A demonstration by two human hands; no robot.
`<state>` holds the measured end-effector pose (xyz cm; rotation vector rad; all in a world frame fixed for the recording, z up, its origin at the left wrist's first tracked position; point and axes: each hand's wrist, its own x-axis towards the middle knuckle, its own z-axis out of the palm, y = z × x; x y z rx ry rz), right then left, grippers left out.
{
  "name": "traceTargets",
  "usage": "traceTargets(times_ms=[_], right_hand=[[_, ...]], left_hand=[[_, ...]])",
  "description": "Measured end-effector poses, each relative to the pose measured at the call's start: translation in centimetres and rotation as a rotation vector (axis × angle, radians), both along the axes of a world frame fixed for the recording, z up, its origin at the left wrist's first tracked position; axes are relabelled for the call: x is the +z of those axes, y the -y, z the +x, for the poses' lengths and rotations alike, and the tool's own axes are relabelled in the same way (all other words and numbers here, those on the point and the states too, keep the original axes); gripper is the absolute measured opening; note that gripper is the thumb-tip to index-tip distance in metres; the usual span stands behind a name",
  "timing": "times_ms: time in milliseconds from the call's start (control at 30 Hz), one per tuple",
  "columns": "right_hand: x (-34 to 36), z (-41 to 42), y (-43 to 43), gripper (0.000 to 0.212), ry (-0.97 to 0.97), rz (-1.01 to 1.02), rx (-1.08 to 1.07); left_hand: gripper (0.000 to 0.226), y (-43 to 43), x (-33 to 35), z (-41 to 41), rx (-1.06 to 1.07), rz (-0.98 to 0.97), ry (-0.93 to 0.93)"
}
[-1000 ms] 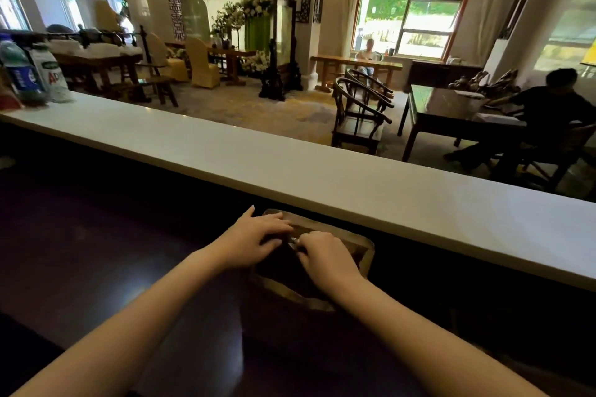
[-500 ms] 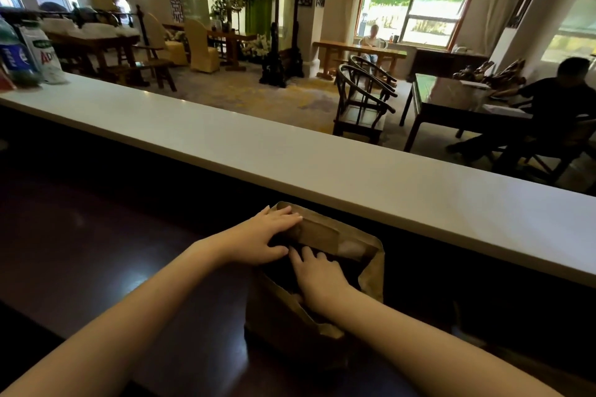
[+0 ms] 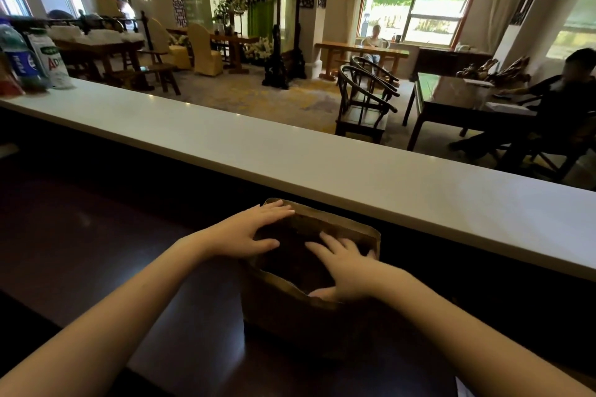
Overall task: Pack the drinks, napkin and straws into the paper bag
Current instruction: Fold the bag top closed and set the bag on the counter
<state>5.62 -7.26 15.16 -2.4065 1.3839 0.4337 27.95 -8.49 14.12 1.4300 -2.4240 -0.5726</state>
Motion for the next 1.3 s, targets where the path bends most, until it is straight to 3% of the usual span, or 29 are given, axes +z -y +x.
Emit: traceTargets(times_ms=[133,267,400,567,667,733,800,1000,1100,1300], right_hand=[[1.4,-2.3,-1.0,0.089,0.017,-0.134,0.038],[1.5,-3.5,-2.0,0.093,0.047,-0.211,0.041],[0.6,-5.7,-2.5,0.118,0.162,-0.226,-0.016],[-2.3,-8.6,-3.9,0.14,0.346,-0.165,-0.181],[-3.7,-8.3,-4.7,0.12,0.593,-0.041,-0.323],[-4.4,-8.0,-4.5,0.089,0.712,-0.062,-0.375],[-4.7,-7.7,-4.1,0.055,0.775,-0.102,-0.369],[-4.9,-8.0,-2.4,0.018,0.869,-0.06,-0.336],[-4.5,-7.8,-2.1,0.01,0.964,0.001,-0.294],[-4.2,-6.9,-2.0,0.009,1.274,0.058,-0.498]], left_hand=[[0.08,-0.9,0.0,0.4,-0.044,0.051,-0.103],[0.097,-1.6,0.5,0.5,-0.081,0.08,-0.037],[0.116,-2.4,0.2,1.6,-0.034,0.085,0.014],[0.115,-3.6,-1.8,2.8,0.144,0.181,-0.225],[0.081,-3.9,-2.8,2.2,0.238,0.201,-0.347],[0.047,-3.8,-3.2,1.8,0.269,0.159,-0.37],[0.029,-3.6,-3.3,1.5,0.291,0.144,-0.398],[0.027,-3.1,-4.2,1.2,0.325,0.171,-0.556],[0.05,-3.1,-4.6,0.8,0.325,0.268,-0.727],[0.013,-2.8,-4.9,-2.0,0.489,0.295,-1.125]])
